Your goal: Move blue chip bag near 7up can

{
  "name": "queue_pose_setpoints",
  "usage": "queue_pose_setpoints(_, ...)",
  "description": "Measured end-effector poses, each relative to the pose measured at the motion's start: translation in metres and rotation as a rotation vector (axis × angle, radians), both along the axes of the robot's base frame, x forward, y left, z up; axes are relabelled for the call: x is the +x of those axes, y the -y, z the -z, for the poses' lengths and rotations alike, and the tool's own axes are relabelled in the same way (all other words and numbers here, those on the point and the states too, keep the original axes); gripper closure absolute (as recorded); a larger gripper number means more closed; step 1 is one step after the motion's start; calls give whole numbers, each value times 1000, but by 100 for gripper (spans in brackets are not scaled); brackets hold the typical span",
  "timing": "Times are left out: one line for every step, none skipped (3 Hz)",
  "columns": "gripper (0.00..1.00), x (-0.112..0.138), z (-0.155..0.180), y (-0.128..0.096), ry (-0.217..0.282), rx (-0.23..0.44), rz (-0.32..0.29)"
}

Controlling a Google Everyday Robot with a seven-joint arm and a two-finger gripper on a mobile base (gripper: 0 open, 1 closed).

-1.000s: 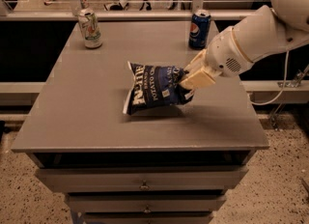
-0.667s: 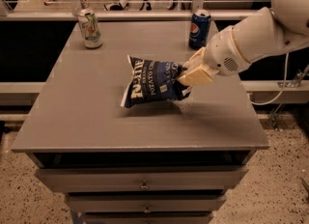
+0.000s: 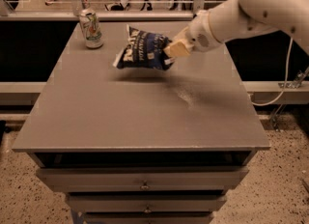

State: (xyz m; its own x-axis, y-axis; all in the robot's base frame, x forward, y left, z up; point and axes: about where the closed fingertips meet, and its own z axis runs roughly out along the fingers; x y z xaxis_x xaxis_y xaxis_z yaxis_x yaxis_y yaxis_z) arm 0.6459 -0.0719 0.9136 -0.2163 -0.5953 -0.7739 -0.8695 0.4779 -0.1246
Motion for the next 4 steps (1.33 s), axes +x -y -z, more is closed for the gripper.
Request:
queue_pose_setpoints(100,49,-3,-24,5,32,63)
queue_pose_setpoints(100,79,4,-48,-20,58,100)
queue_pose_setpoints(97,100,22,-79,-69,78,104)
queue_pose_setpoints(75,108,33,-94,-102,84,99)
